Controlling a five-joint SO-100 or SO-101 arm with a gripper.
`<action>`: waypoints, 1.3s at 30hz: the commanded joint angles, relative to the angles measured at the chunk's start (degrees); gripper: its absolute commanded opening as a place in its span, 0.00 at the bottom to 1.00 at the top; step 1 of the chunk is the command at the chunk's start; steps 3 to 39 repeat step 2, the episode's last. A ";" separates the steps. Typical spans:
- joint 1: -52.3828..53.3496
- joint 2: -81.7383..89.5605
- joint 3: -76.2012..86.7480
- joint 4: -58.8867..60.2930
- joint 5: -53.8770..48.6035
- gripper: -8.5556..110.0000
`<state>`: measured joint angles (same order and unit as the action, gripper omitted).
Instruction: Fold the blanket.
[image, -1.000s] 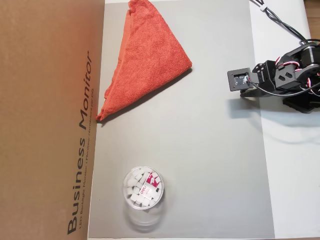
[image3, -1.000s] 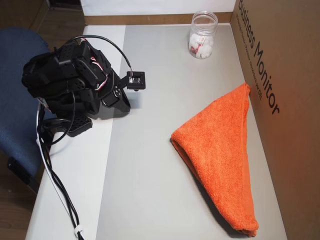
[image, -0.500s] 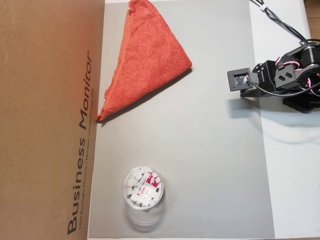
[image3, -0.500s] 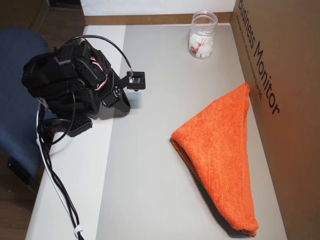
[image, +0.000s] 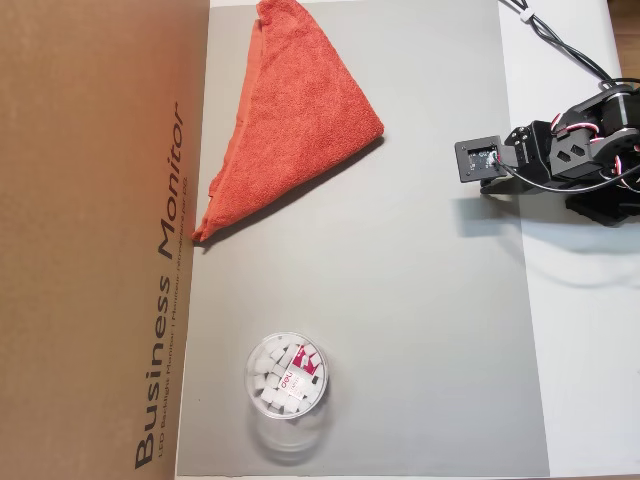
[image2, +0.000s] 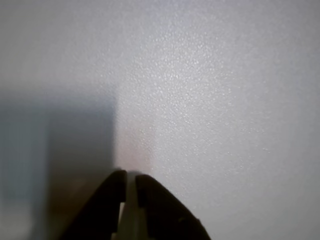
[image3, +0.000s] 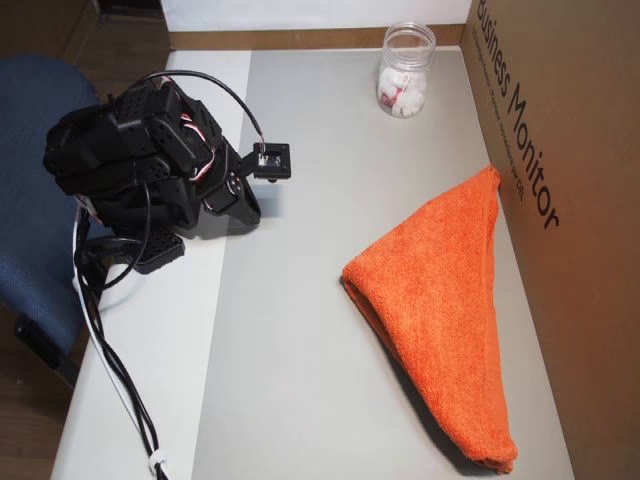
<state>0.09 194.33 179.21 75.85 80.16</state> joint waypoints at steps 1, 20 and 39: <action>0.18 0.44 0.53 0.18 -0.44 0.07; 0.18 0.44 0.53 0.18 -0.44 0.07; 0.18 0.44 0.53 0.18 -0.44 0.07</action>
